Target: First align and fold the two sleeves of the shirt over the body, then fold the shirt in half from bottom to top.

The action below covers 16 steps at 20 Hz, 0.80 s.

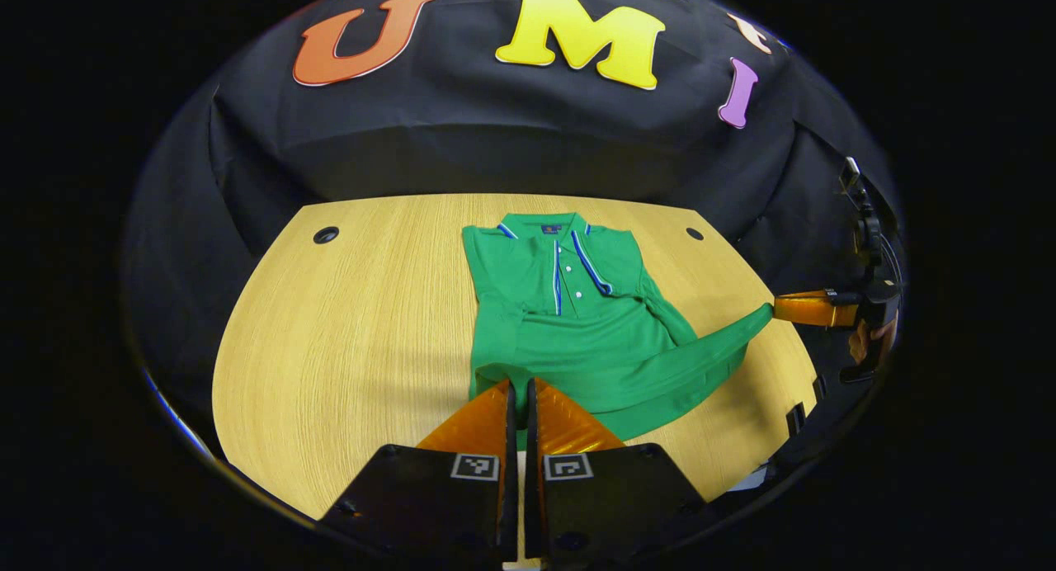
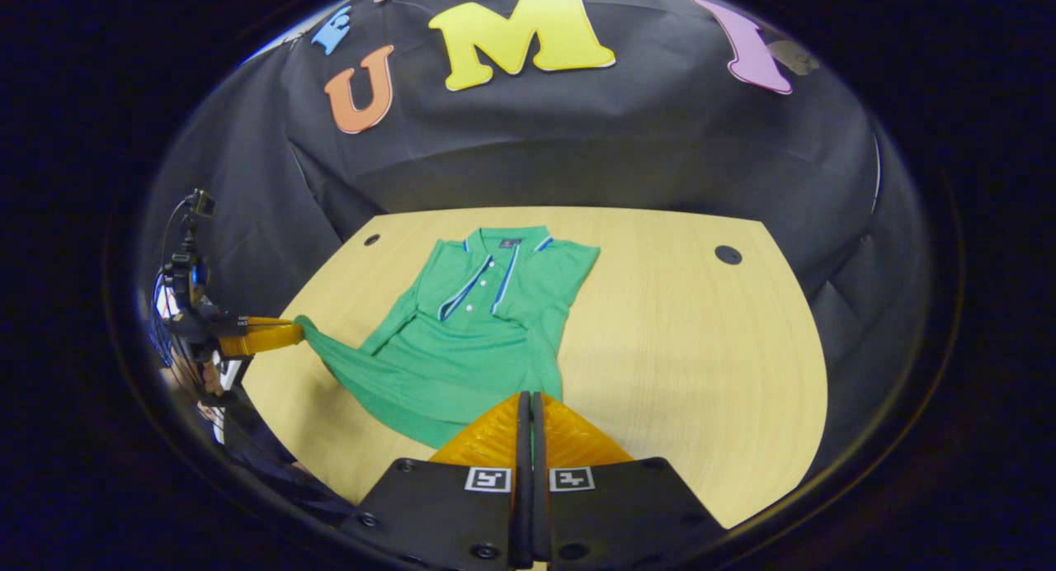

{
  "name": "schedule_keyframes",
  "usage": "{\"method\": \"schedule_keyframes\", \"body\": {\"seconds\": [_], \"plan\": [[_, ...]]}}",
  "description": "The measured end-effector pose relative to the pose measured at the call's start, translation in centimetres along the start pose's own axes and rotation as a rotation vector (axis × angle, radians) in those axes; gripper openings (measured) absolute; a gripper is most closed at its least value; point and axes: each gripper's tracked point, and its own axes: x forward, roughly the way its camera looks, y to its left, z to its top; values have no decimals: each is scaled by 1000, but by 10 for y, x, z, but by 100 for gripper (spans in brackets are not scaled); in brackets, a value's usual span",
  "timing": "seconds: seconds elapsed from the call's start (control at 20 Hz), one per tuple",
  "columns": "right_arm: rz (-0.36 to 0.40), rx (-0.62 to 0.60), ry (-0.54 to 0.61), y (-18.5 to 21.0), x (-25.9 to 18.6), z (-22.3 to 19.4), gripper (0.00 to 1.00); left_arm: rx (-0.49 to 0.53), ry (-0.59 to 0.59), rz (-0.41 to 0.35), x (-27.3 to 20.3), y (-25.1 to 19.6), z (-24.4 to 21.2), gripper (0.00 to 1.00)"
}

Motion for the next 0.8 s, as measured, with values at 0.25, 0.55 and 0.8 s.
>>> {"method": "schedule_keyframes", "body": {"seconds": [0.25, 0.55, 0.8], "plan": [[5, 12, -35, -5, 22, 42, 2, -2, -15, 9, 21, 12, 32, 6], [3, 15, -60, -12, 56, 88, 2, -39, -37, 18, 51, 31, 78, 6], [8, 5, -81, -13, 85, 128, 2, -59, -66, 12, 78, 45, 115, 6]]}}
